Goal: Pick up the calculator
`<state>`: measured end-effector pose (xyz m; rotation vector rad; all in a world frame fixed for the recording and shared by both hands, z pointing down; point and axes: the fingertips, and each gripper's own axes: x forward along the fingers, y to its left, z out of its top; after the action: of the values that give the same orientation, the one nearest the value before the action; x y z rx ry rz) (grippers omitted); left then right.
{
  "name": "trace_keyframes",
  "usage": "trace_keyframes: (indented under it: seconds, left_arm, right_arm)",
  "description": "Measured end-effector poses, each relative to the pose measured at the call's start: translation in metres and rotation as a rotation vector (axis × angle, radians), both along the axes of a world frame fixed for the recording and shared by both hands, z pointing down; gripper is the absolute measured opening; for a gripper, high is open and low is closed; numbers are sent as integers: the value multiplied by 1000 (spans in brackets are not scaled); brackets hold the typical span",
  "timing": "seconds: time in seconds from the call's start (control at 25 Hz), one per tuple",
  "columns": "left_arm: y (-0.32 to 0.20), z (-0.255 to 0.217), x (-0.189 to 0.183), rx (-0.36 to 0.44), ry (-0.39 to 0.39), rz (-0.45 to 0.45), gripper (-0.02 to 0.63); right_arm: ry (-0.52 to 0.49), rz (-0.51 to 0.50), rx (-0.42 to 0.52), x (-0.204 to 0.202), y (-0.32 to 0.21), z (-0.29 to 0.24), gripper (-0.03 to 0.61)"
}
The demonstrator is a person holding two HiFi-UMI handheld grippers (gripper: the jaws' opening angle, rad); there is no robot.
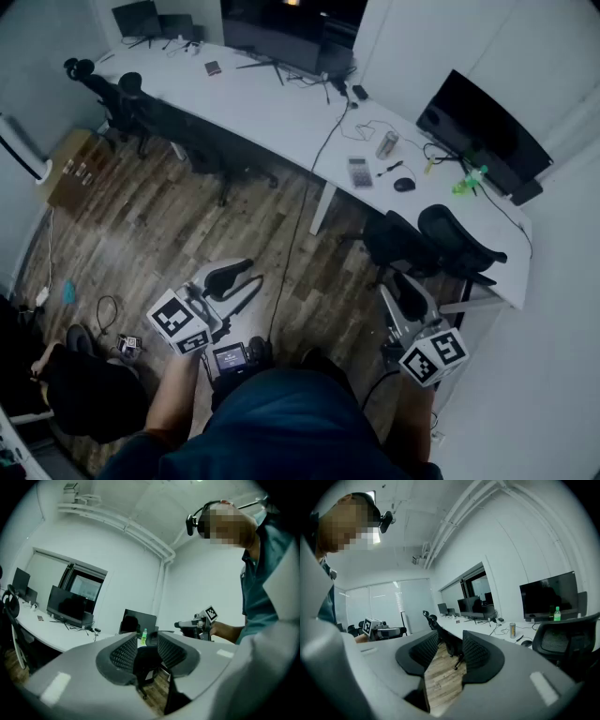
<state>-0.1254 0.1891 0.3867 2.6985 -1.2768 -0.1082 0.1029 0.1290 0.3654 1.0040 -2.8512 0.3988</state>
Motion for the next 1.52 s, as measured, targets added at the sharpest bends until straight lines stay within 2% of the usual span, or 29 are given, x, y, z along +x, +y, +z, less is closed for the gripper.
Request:
trace_keyframes:
  seconds: [0.2,0.44,0.68,1.04,1.52]
  left_arm:
    - [8,-13,35,-3,-16,-37,129]
    - [0,-18,100,-6,-36,-45,129]
    - [1,-15,147,-16,-62,-48,129]
    - [5,-2,144,-58,-66,-85,130]
    - [-43,1,100,-51,-35,-7,130]
  right_arm:
    - [22,-14,13,39,6,-5,147]
    - [36,-44,45,90,3,-5,147]
    - [7,-66,43,126,2,1,147]
    - [-31,-93,1,124,1,14,148]
    - [-20,-20,-9,80,-29,9,148]
